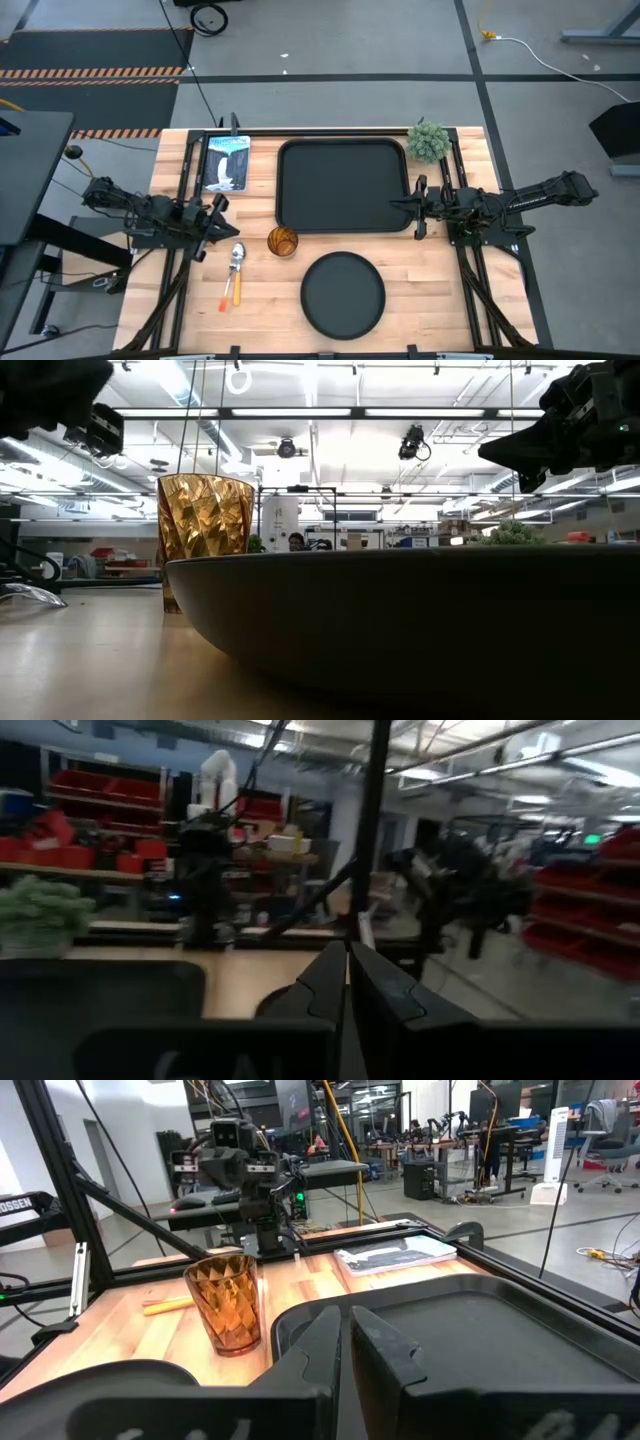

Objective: Pick and place plate/cup/fork/spoon on tray
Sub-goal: Put the brown cup on the black tray

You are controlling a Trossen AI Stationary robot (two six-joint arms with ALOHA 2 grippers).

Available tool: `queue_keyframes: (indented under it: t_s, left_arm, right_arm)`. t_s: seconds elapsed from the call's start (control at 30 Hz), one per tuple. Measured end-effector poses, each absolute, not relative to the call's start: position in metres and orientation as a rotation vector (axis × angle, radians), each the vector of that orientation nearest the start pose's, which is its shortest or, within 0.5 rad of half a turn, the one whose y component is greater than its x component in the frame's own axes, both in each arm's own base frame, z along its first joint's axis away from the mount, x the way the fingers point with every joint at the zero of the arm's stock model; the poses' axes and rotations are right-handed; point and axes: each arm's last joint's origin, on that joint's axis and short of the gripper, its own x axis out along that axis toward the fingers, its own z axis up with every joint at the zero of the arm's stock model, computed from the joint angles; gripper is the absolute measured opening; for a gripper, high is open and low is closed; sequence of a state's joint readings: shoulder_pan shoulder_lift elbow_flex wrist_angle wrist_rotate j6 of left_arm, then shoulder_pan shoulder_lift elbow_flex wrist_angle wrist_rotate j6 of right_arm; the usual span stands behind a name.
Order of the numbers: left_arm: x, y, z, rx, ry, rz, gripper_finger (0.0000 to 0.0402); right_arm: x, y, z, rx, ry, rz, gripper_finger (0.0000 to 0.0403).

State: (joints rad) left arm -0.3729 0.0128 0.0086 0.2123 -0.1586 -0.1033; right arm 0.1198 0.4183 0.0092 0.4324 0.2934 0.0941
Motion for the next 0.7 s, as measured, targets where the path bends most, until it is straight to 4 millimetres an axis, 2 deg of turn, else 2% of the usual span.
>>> queue_keyframes:
  t_s: [0.2,0.4,0.7]
  left_arm:
    - [0.093,-0.029,0.172,-0.093,-0.059,-0.125,0.0025]
    - [0.096,-0.032,0.173,-0.176,-0.043,-0.187,0.0025]
    - [0.105,-0.03,0.167,-0.252,0.025,-0.069,0.0025]
  right_arm:
    - [0.123,0.006,0.17,0.099,-0.03,-0.172,0.0034]
    - [0.123,0.006,0.17,0.099,-0.031,-0.172,0.0034]
    - [0.123,0.006,0.171,0.099,-0.031,-0.173,0.0034]
